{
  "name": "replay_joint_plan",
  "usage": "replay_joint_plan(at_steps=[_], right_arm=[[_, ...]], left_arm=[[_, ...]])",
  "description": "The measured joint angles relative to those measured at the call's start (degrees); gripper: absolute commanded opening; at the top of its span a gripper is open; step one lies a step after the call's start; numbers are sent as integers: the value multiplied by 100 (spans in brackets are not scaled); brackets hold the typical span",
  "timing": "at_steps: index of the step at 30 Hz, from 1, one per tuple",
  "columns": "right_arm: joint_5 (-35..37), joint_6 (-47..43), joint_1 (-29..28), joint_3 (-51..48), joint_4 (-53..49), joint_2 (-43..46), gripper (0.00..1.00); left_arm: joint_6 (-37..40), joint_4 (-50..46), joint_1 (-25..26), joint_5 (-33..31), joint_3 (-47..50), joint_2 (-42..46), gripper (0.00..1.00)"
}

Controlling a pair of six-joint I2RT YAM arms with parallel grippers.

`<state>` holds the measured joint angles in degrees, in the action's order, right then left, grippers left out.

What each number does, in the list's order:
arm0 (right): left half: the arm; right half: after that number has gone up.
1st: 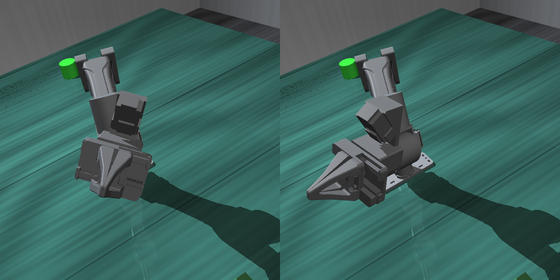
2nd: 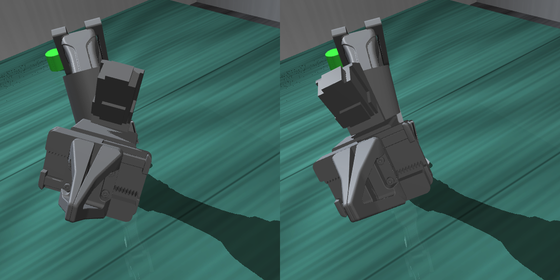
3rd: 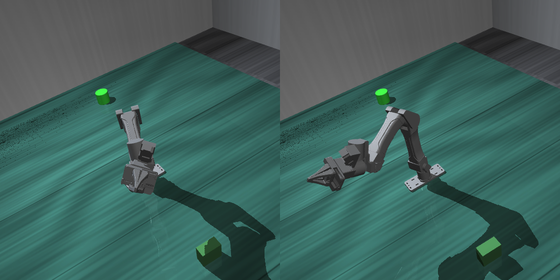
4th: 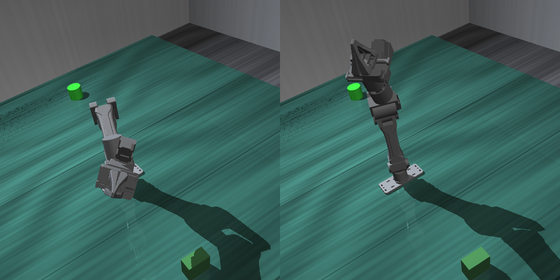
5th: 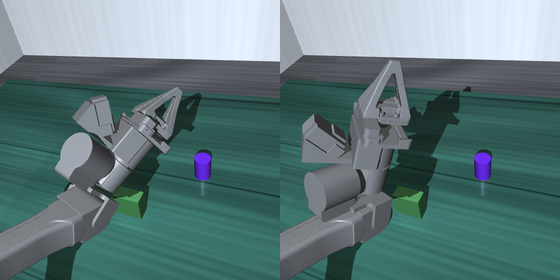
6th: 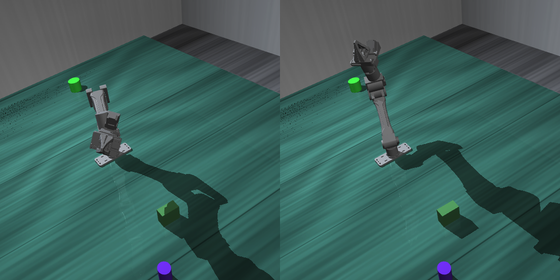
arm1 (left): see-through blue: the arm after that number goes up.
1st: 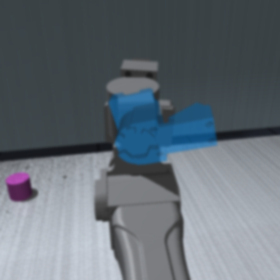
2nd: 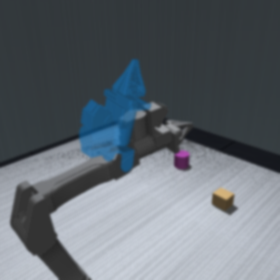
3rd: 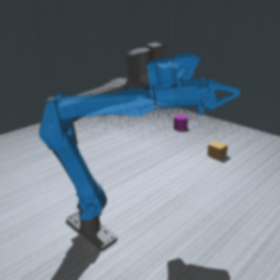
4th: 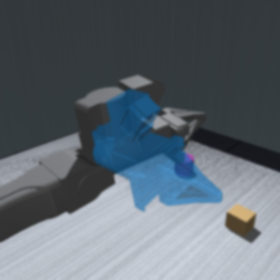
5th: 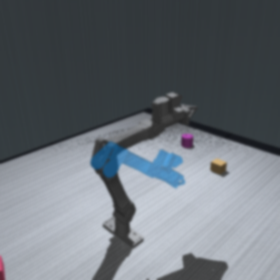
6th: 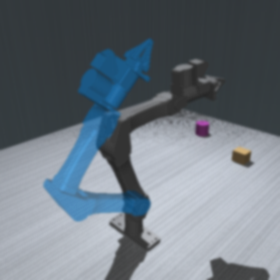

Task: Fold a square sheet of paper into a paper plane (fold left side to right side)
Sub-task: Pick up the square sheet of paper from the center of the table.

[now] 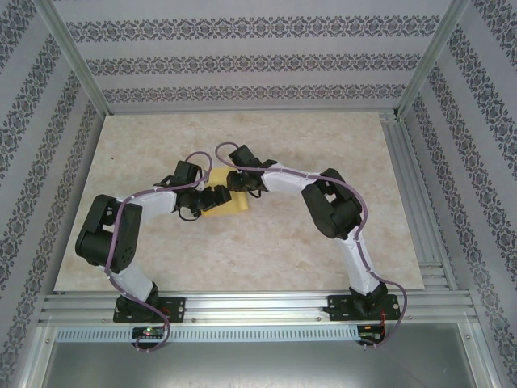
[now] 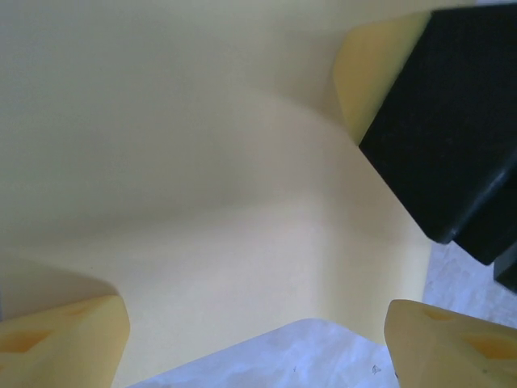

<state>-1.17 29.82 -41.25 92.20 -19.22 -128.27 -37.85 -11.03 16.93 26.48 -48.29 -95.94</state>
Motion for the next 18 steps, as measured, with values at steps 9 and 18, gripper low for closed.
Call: replay_joint_plan(at_steps=[9,18], right_arm=[[-315,101,116,-949,332,879,22],[-981,348,800,-2699,1375,2806,22]], left_arm=[[199,-616,7,-267,-136,739,91],[140,-706,-234,-260,-278,2013,99]])
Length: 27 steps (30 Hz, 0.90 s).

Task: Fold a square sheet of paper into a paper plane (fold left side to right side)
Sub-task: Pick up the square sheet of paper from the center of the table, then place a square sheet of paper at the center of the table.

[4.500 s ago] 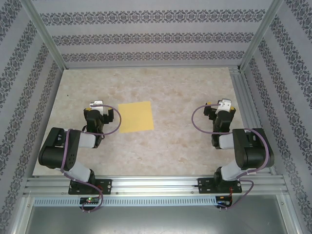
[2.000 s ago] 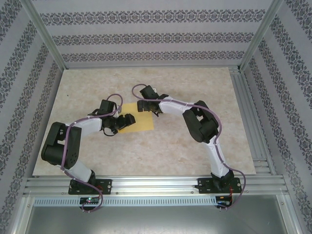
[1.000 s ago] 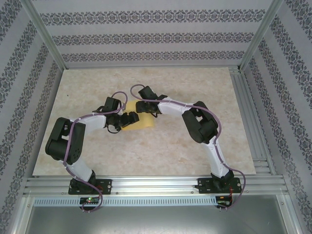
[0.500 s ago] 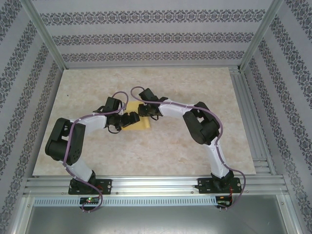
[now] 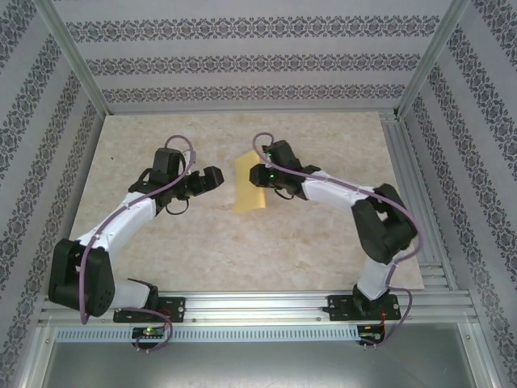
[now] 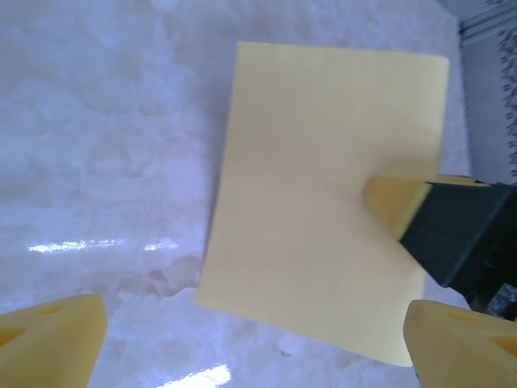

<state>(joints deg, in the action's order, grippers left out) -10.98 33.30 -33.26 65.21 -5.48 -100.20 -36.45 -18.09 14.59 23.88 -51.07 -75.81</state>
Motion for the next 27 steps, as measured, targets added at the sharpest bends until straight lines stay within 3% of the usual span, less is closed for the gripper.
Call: replay_joint_plan(at_steps=[5,12,18,27], right_arm=[[-881,229,710,-791,645,1073,22],[-2052,540,1523,-1176,1132,2391,22],[-2747,671,1606,-1088,1276,3195,22],[-3324,1095,1521,-811,1320,3211,21]], left_arm=[[-334,280,-72,505,0,275,100],[-1220,1473,-70,1687,-103,234,100],[-1670,2238,92,2271,-588,15,100],[-2009,2938,501,2588,-960,-435,100]])
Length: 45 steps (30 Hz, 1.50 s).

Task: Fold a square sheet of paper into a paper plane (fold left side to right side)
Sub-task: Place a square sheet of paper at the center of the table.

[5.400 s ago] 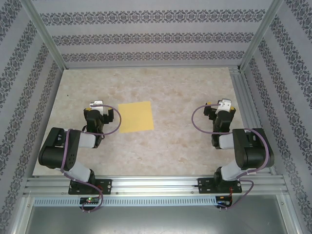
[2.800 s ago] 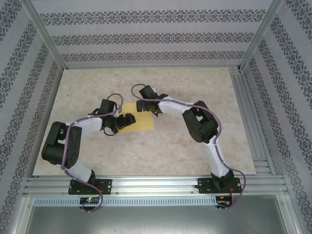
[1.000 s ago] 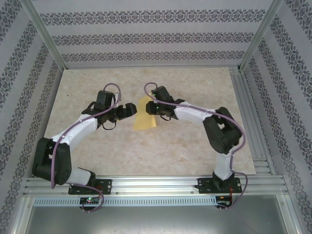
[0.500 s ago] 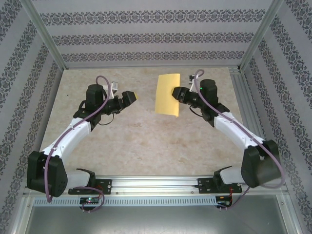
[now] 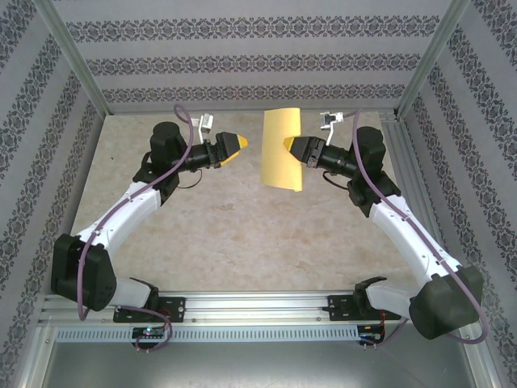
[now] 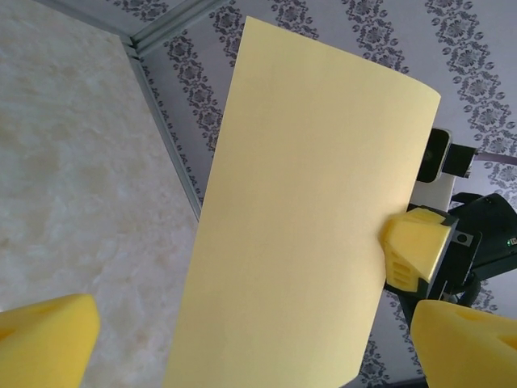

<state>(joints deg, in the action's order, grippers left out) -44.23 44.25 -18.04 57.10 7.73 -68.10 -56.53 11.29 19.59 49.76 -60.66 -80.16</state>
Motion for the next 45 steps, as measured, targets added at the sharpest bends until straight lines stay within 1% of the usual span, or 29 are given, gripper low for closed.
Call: replay_joint_plan(at_steps=[11,15,17,20,23,25,30,32,35,37,38,39,41,43,45], right_arm=[[-258,494,-262,481,96,2,21],[-271,634,-299,640,155,9,20],[-269,721,-299,675,223,11,20],[-267,833,-326,682,313,11,20],[-260,863,-334,682,326,11,20],[-245,863,-319,682,306,11,20],[-205,848,-203,682,212,11,20],[-160,820,-151,669,146,11,20],[-85,743,-55,601,-13,24,21],[-17,647,0,544,-173,35,26],[13,588,28,525,-264,35,30],[61,490,55,514,-404,35,40],[155,271,74,496,-702,35,49],[295,-61,129,481,-1108,35,62],[483,-354,219,446,-1532,35,70]], left_arm=[[-361,549,199,210,-216,-313,99],[-588,901,267,275,-326,-328,97],[-680,1032,302,306,-385,-328,93],[-763,1165,369,374,-503,-328,82],[-802,1215,420,398,-584,-315,64],[-774,1200,422,400,-597,-286,50],[-640,1062,422,393,-601,-199,24],[-564,994,422,385,-601,-173,16],[-463,831,422,358,-599,-162,9],[-358,671,422,326,-592,-162,2],[-304,599,422,304,-588,-162,0],[-245,496,422,262,-581,-162,0],[-96,278,422,192,-557,-160,0],[107,-24,422,68,-494,-160,0],[310,-308,422,-74,-369,-157,0]])
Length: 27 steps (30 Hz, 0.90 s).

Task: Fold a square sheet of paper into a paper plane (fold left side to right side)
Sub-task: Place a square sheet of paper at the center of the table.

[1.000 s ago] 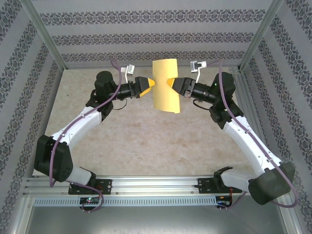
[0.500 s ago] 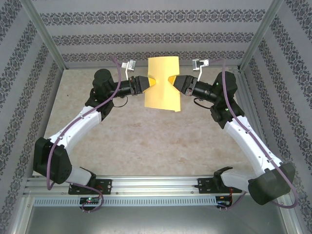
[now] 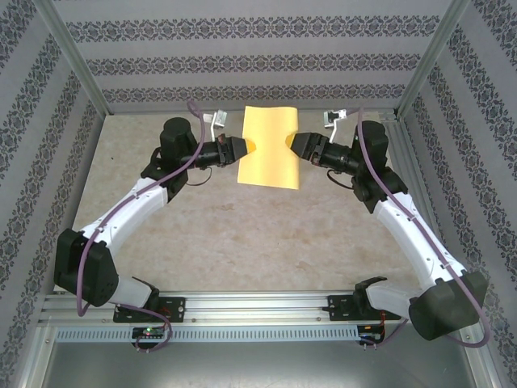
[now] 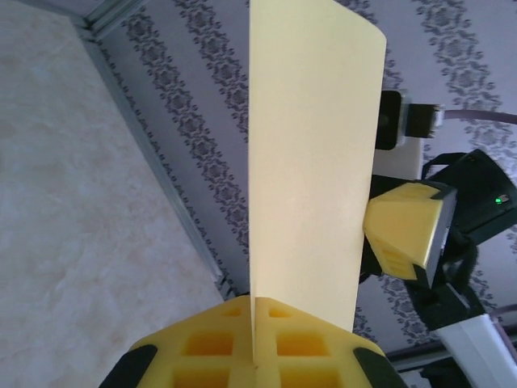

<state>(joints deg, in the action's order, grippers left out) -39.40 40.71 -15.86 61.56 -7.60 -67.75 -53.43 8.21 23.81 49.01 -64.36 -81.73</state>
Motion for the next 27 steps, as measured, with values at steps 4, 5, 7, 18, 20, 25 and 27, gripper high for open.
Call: replay_joint_plan(at_steps=[4,5,7,18,20,25,27], right_arm=[[546,-533,291,-254,-695,-15,77],[664,-636,328,-315,-831,-33,77],[953,-883,376,-428,-1152,-142,77],[1373,-1073,328,-1239,-1357,-846,67],[1414,-1032,267,-1285,-1346,-933,67],[1517,-894,33,-1298,-1172,-1069,66],[1537,-815,-81,-1298,-1049,-1180,65]], left_arm=[[356,-533,0,-319,485,-4,0],[415,-623,0,-382,632,-13,0],[522,-758,0,-546,979,-81,0],[1237,-1342,0,-1508,1860,-920,0],[1349,-1362,0,-1582,1860,-1012,0],[1598,-1502,0,-1694,1790,-1185,14],[1665,-1550,0,-1696,1714,-1193,23]])
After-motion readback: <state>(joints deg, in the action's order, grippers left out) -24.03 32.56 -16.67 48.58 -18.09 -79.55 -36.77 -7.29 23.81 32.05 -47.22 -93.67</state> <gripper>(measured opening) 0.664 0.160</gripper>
